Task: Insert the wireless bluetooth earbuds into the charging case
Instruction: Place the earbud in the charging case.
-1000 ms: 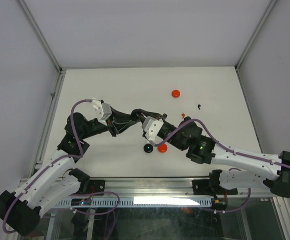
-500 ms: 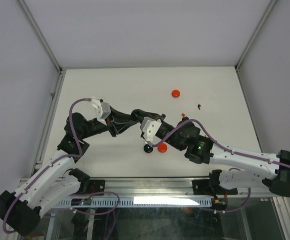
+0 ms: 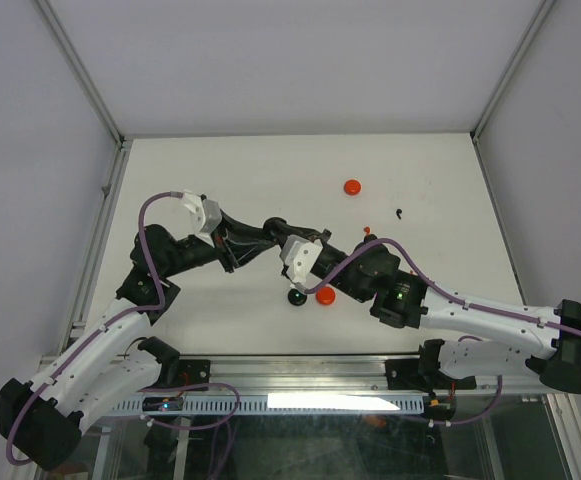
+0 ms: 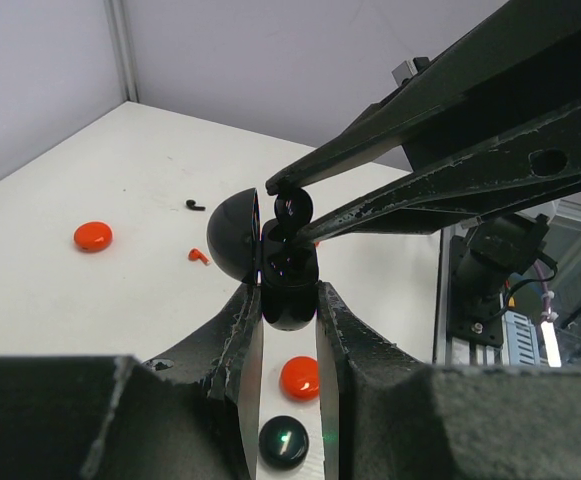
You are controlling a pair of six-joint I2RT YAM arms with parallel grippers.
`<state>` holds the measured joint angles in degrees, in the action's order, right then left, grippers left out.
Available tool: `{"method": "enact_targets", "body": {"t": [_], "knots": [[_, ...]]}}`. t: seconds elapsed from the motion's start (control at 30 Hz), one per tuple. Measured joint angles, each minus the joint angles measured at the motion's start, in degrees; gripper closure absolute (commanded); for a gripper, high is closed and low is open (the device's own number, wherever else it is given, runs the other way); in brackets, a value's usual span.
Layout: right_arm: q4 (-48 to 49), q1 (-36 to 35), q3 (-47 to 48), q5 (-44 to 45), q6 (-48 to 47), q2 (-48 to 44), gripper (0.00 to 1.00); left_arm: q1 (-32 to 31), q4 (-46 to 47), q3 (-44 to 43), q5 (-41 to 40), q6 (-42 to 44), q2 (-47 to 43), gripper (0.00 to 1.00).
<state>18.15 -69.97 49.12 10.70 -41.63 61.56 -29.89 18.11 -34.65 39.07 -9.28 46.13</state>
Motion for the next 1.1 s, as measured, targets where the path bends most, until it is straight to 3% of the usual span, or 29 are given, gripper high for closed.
{"method": "enact_targets", "body": {"t": [1.1], "knots": [[-1.8,-0.2,-1.2,-0.8,6.5,-1.2,0.71,0.0,3.1,2.5,-2.1,-5.7,-0.3,1.00]]}}
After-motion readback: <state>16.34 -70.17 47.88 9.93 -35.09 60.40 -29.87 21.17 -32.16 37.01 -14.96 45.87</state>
